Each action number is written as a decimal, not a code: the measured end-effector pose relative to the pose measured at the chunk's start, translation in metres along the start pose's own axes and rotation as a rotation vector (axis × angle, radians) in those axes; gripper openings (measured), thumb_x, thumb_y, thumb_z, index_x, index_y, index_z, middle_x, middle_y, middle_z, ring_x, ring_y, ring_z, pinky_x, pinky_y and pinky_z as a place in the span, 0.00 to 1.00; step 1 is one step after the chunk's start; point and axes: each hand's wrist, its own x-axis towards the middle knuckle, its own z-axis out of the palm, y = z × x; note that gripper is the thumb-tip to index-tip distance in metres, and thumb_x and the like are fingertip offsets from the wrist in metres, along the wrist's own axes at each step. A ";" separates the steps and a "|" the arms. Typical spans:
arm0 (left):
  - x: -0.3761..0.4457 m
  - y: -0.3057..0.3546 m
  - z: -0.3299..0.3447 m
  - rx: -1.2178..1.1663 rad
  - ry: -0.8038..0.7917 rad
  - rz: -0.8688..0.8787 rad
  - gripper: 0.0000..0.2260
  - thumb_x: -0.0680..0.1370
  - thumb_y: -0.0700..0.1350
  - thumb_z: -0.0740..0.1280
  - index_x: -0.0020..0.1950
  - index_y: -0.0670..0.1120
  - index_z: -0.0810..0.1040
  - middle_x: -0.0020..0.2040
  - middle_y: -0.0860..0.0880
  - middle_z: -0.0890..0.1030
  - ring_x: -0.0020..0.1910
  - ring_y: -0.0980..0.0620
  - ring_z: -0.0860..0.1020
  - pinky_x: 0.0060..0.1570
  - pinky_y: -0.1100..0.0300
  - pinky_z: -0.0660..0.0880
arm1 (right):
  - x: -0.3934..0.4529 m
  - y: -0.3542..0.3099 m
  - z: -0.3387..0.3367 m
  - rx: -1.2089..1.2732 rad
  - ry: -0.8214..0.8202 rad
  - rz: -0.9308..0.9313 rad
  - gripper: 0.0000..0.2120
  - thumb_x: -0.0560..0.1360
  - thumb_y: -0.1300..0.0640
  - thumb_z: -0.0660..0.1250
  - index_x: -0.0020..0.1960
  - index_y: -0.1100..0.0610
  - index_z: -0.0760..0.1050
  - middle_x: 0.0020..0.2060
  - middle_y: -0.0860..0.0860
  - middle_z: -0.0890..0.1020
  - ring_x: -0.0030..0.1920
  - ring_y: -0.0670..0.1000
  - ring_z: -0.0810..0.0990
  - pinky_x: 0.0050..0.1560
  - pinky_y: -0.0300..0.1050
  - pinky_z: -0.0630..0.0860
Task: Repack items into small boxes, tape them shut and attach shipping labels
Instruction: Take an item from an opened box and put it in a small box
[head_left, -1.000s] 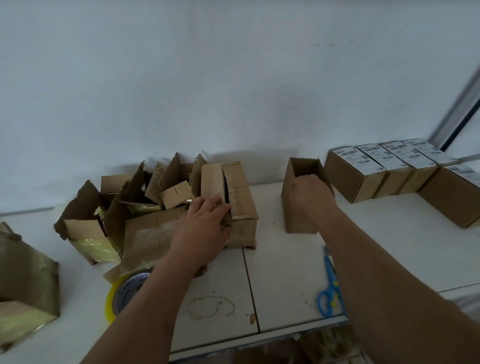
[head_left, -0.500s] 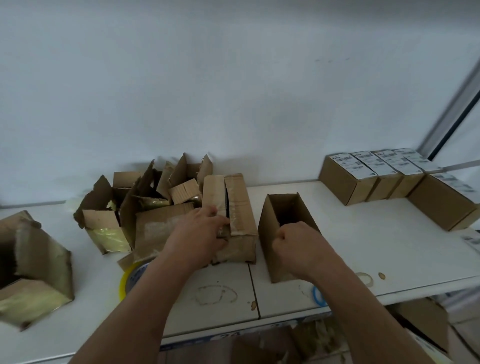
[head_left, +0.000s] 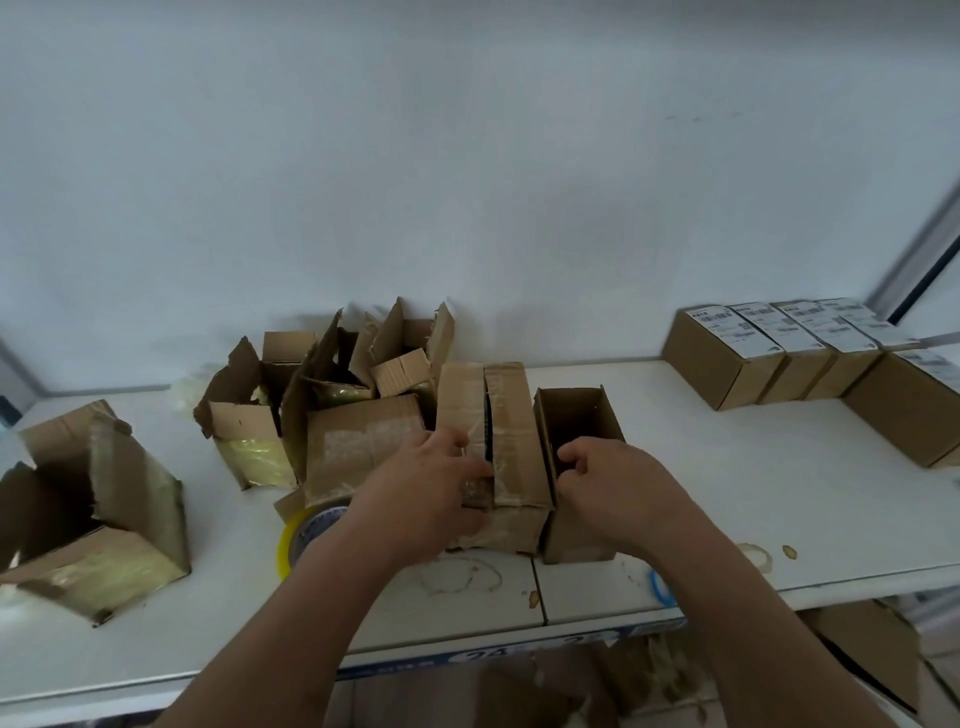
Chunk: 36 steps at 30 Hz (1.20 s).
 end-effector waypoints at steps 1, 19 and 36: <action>0.001 -0.002 -0.002 -0.050 -0.010 -0.012 0.23 0.76 0.58 0.68 0.70 0.63 0.69 0.72 0.56 0.61 0.70 0.53 0.60 0.65 0.55 0.67 | 0.000 -0.001 0.001 -0.021 0.033 -0.012 0.15 0.81 0.51 0.59 0.66 0.48 0.73 0.54 0.46 0.77 0.50 0.45 0.75 0.52 0.42 0.73; 0.055 -0.007 0.007 -0.364 0.287 -0.423 0.30 0.76 0.67 0.61 0.72 0.51 0.66 0.69 0.47 0.66 0.66 0.45 0.70 0.58 0.50 0.71 | 0.009 -0.010 0.030 -0.290 0.135 -0.171 0.33 0.73 0.26 0.52 0.71 0.43 0.66 0.73 0.41 0.67 0.77 0.46 0.52 0.77 0.53 0.42; 0.059 0.000 0.008 -0.357 0.209 -0.481 0.34 0.73 0.66 0.67 0.72 0.46 0.65 0.69 0.46 0.65 0.61 0.43 0.74 0.49 0.53 0.70 | 0.010 -0.010 0.032 -0.266 0.127 -0.198 0.30 0.73 0.28 0.54 0.67 0.44 0.70 0.71 0.40 0.69 0.76 0.44 0.53 0.76 0.51 0.40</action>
